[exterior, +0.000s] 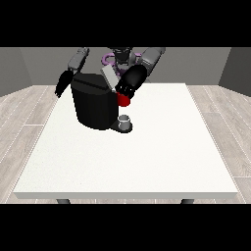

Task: Insert the coffee pod into the coffee machine and close the lid

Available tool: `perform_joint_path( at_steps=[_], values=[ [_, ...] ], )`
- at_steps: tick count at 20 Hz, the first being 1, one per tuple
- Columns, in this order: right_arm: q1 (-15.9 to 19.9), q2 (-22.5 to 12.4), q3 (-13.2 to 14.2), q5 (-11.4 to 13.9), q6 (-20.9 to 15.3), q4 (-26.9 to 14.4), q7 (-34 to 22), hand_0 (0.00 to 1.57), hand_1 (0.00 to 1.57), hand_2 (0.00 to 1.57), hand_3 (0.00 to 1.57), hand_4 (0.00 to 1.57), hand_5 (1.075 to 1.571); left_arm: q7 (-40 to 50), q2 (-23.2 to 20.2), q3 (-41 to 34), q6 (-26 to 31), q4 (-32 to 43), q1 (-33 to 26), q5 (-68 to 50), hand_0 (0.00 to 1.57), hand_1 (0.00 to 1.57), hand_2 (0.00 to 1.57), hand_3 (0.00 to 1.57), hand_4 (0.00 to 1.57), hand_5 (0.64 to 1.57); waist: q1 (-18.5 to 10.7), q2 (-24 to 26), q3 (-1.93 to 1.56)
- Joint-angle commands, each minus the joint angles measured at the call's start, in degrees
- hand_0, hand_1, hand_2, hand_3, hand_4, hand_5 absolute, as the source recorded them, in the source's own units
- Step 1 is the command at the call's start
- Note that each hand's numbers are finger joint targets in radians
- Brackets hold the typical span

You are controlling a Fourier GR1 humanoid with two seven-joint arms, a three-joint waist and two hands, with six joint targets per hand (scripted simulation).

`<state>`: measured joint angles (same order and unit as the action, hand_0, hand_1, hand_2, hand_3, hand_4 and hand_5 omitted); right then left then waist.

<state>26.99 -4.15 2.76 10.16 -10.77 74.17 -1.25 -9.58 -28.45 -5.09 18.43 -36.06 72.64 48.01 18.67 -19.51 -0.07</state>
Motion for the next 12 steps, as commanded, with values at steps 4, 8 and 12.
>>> perform_joint_path(
  at_steps=[4,8,12],
  values=[
    [-0.5,1.0,0.3,-0.1,-1.3,0.0,-0.2,0.00,0.00,0.00,0.00,0.00,1.571,-1.9,0.1,0.0,-1.1,0.9,-0.7,0.7,1.11,1.11,1.14,1.02,0.00,1.571,-0.4,-0.8,0.06],
    [-0.6,-1.2,1.5,-0.7,0.2,-0.5,-0.4,0.00,0.00,0.00,0.00,0.06,1.571,-1.4,2.1,-0.7,-3.8,0.4,-1.8,0.4,1.14,1.14,1.14,0.96,0.00,1.571,-0.7,0.4,0.06],
    [3.2,-0.9,0.7,-0.2,0.3,-0.4,-0.8,0.00,0.00,0.00,0.00,0.14,1.571,-0.5,2.6,-1.6,-5.0,0.3,1.9,0.2,1.23,1.23,1.20,0.95,0.00,1.571,0.5,-2.3,0.05]
  ],
)
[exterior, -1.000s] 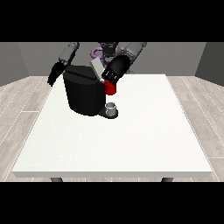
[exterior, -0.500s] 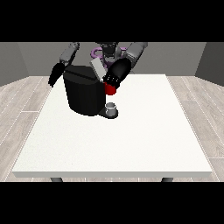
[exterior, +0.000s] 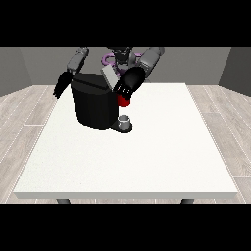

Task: Insert the coffee pod into the coffee machine and close the lid

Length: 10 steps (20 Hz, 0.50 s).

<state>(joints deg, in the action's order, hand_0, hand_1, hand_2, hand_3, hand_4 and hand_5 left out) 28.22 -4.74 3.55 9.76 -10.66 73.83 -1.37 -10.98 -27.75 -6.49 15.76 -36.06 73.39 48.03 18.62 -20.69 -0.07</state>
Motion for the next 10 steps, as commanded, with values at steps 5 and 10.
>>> perform_joint_path(
  at_steps=[5,10],
  values=[
    [-1.2,1.4,-2.0,2.3,-1.7,0.1,0.2,0.00,0.00,0.00,0.00,0.07,1.571,-3.4,0.0,0.3,-3.7,-0.1,-0.4,1.2,1.23,1.23,1.21,0.97,0.00,1.571,0.2,-1.3,0.08],
    [0.5,1.1,-2.9,2.8,-1.3,2.2,0.3,0.00,0.00,0.00,0.00,0.19,1.571,-5.1,-4.9,-0.1,-4.2,0.9,2.0,2.8,1.09,1.09,1.07,0.80,0.00,1.571,2.3,-3.9,0.07]
  ],
)
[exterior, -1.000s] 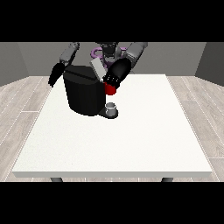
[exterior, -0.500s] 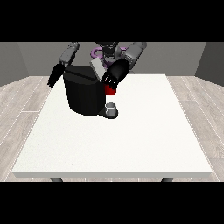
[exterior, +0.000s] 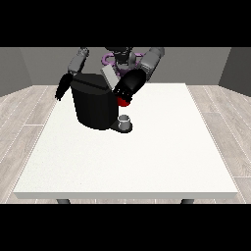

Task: Insert the coffee pod into the coffee machine and close the lid

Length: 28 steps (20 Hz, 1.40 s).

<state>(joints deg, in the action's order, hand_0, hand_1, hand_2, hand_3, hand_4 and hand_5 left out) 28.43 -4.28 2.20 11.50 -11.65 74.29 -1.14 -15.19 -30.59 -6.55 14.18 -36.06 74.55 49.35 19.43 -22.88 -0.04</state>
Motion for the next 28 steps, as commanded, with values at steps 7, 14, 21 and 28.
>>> perform_joint_path(
  at_steps=[7,14,21,28],
  values=[
    [1.9,-1.0,-0.1,0.6,0.3,1.5,-2.5,0.00,0.00,0.00,0.00,0.20,1.571,-2.2,-2.9,1.0,-4.6,1.1,0.1,3.8,0.00,0.00,0.69,0.55,0.00,1.571,0.9,-1.4,0.04],
    [2.1,-0.9,-0.1,0.1,1.0,1.3,-3.0,0.00,0.00,0.00,0.00,0.17,1.571,-3.4,-5.0,-0.6,-2.0,2.7,1.9,2.9,0.00,0.00,0.53,0.44,0.00,1.571,0.8,-0.6,0.05],
    [-3.8,1.9,1.2,-0.4,-1.9,-3.9,1.1,0.00,0.00,0.00,0.00,0.00,1.571,0.9,4.1,2.4,-3.9,0.2,-4.0,4.1,0.00,0.00,0.22,0.15,0.00,1.571,-4.7,6.5,0.01],
    [-12.0,-0.7,2.6,-2.3,1.9,-6.2,2.8,0.00,0.00,0.00,0.00,0.00,1.571,-1.0,9.7,3.2,-3.1,-0.7,-15.6,2.1,0.00,0.00,0.08,0.00,0.00,1.571,-9.8,17.1,0.05]
  ],
)
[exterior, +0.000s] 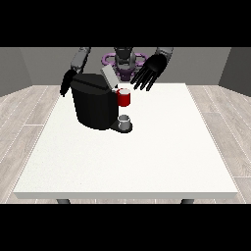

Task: Insert the coffee pod into the coffee machine and close the lid

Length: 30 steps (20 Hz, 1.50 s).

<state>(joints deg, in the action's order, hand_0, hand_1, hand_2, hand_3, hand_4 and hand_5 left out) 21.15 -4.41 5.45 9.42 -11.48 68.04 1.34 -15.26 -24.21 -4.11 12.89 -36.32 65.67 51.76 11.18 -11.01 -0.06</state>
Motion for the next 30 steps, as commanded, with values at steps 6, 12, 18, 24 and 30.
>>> perform_joint_path(
  at_steps=[6,12,18,24,30],
  values=[
    [-10.2,0.4,0.9,-1.1,0.1,-0.4,2.4,0.00,0.00,0.00,0.00,0.00,1.571,-6.4,10.6,-12.2,0.1,-0.5,-13.5,-16.8,0.00,0.00,0.00,0.00,0.37,1.571,-6.7,12.5,0.22],
    [-12.4,1.0,1.9,-3.5,1.7,0.0,3.7,0.00,0.00,0.00,0.00,0.00,1.571,-6.5,20.3,-19.5,3.4,2.1,-24.6,-27.4,0.00,0.00,0.00,0.00,0.27,1.571,-14.6,22.5,0.12],
    [-10.3,1.3,-2.7,-4.8,8.0,6.1,-0.5,0.00,0.00,0.00,0.00,0.00,1.571,-5.2,22.3,-18.6,3.1,2.3,-32.2,-27.5,0.00,0.00,0.00,0.00,0.32,1.571,-15.7,28.4,0.07],
    [-6.1,-4.9,-2.1,-4.7,12.6,8.6,-3.6,0.00,0.00,0.00,0.00,0.25,1.571,-1.9,24.0,-17.1,3.2,-2.5,-35.1,-29.5,0.00,0.00,0.00,0.00,0.40,1.571,-18.2,28.2,0.05],
    [-2.0,-8.0,4.5,-8.2,12.7,3.5,-6.2,0.00,0.00,0.00,0.00,0.00,1.571,4.1,24.2,-13.5,5.8,-11.0,-35.9,-36.1,0.00,0.00,0.00,0.00,0.41,1.571,-22.1,26.0,0.03]
  ],
)
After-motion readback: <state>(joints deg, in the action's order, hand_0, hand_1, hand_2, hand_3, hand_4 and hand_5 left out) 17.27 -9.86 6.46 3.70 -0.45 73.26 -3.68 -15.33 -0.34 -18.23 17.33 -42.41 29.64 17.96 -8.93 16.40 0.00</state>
